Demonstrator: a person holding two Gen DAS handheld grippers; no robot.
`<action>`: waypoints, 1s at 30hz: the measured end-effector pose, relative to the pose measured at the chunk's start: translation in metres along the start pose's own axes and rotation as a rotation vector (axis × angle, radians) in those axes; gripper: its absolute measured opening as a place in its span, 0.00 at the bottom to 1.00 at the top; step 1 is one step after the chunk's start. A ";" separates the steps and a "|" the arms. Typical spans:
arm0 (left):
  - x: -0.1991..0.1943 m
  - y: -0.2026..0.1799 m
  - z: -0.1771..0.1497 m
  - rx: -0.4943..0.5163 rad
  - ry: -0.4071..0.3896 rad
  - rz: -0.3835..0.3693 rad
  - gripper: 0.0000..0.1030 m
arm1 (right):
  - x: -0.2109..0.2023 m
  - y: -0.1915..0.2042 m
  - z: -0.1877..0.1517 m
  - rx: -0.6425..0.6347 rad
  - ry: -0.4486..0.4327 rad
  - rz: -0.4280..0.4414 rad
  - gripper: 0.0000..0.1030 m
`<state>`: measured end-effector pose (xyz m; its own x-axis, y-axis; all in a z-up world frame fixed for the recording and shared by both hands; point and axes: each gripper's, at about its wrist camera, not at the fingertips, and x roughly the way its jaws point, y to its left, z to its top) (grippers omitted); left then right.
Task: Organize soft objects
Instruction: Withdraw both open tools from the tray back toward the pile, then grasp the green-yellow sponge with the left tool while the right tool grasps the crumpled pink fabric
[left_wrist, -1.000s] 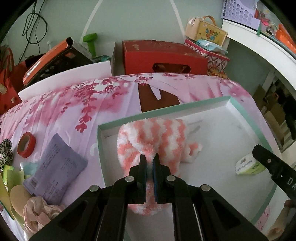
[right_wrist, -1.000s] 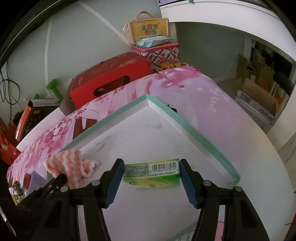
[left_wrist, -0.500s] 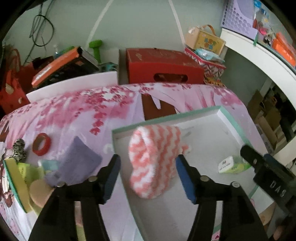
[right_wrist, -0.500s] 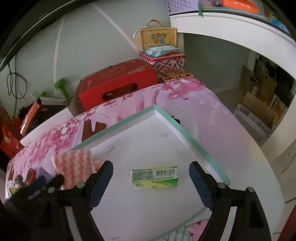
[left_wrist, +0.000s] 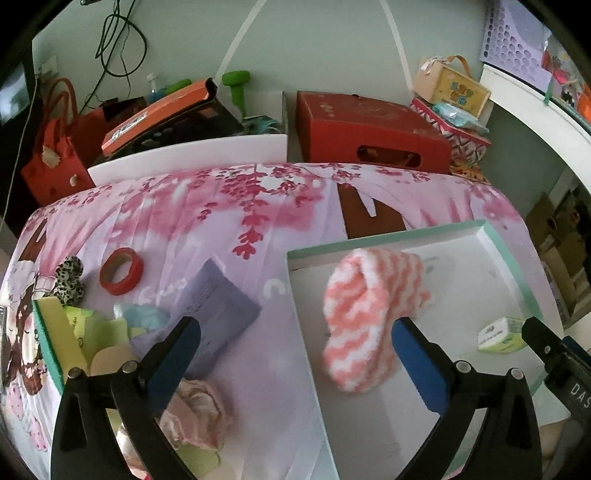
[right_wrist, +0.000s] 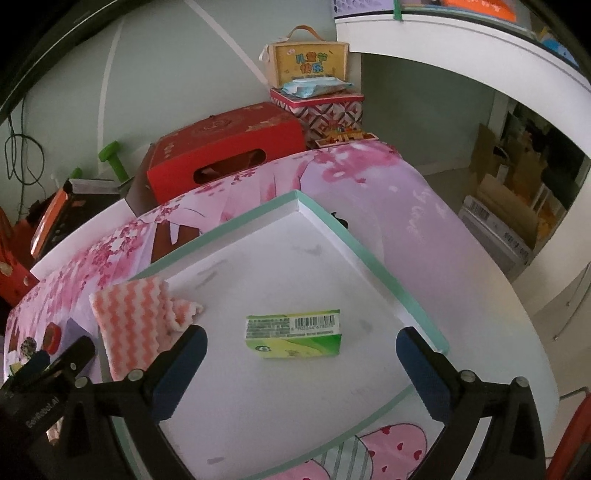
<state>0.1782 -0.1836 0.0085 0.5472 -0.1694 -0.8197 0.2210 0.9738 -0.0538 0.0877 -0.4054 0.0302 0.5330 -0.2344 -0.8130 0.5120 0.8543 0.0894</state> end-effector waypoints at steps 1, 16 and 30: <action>-0.001 0.002 0.000 -0.004 0.002 0.000 1.00 | 0.000 0.000 0.000 0.000 0.001 0.000 1.00; -0.057 0.081 0.003 -0.095 -0.066 0.047 1.00 | -0.041 0.040 -0.003 -0.047 -0.079 0.102 1.00; -0.094 0.195 -0.029 -0.255 -0.122 0.108 1.00 | -0.059 0.143 -0.030 -0.248 -0.074 0.283 1.00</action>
<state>0.1461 0.0263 0.0588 0.6532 -0.0648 -0.7544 -0.0452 0.9912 -0.1242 0.1088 -0.2556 0.0741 0.6817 0.0019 -0.7316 0.1635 0.9743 0.1548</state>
